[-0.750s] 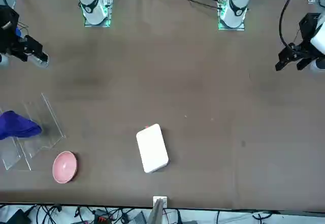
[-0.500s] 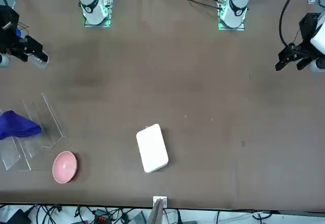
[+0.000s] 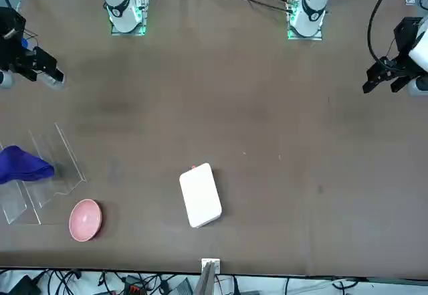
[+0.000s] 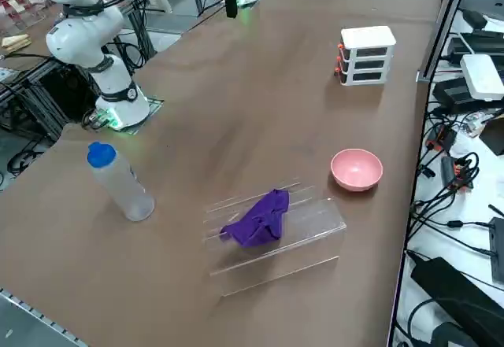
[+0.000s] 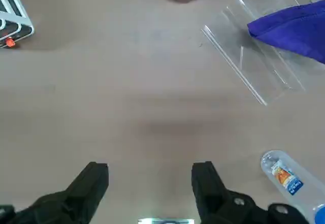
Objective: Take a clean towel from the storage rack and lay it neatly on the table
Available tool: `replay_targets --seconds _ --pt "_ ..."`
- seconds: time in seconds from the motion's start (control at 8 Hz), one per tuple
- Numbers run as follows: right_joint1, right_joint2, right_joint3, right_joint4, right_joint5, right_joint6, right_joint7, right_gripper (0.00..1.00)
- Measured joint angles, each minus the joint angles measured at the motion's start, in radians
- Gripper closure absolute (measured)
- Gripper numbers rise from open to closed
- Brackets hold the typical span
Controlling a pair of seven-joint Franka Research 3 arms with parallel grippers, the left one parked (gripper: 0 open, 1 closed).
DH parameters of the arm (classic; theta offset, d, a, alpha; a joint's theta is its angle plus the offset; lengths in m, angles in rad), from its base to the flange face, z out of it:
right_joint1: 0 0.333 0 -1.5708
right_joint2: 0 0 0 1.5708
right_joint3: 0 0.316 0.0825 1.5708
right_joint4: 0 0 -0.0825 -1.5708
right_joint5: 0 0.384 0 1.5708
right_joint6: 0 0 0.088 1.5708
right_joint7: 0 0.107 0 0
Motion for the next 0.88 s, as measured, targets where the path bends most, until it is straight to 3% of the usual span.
replay_targets --seconds 0.38,0.62,0.88 --pt "-0.037 0.024 -0.004 -0.018 -0.073 -0.076 -0.002 0.0" --pt "-0.108 0.113 -0.01 -0.02 -0.122 0.024 -0.131 0.0" --pt "-0.206 0.227 -0.014 0.036 -0.129 0.191 -0.409 0.0"
